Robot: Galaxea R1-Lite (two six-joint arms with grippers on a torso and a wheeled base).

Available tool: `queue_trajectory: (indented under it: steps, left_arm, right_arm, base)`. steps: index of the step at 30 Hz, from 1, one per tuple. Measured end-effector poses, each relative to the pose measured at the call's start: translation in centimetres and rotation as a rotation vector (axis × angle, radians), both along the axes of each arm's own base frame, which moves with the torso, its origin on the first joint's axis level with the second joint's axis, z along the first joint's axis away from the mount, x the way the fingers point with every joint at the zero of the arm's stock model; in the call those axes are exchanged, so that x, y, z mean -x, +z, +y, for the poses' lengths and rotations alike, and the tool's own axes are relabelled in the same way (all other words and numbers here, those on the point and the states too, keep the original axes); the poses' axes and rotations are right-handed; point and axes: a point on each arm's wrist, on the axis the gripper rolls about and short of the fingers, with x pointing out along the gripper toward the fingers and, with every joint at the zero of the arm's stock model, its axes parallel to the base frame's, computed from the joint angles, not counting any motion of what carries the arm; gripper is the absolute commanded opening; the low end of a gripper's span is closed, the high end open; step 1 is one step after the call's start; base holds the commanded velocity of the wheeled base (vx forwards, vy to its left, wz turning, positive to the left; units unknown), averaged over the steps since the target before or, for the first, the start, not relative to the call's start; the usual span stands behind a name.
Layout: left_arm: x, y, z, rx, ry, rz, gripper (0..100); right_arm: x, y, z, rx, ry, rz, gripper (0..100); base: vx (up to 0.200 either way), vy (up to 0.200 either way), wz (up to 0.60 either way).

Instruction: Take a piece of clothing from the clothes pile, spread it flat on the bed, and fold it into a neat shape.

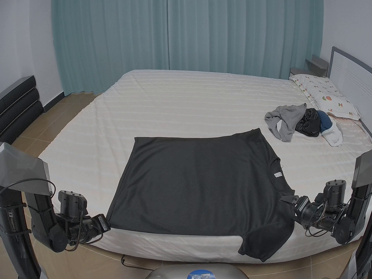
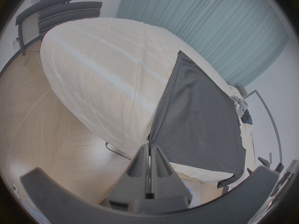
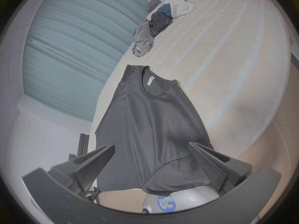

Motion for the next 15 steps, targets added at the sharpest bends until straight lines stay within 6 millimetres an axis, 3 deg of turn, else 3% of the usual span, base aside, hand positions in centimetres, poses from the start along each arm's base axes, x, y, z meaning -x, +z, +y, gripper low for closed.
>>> queue_trajectory:
  steps: [15]
  left_arm:
    - [-0.61,-0.6,-0.08,0.014,0.003,0.008,0]
  right_arm:
    - [-0.15,-0.17,-0.17,0.001,-0.008,0.004,100]
  base:
    - [0.0,0.0,0.0]
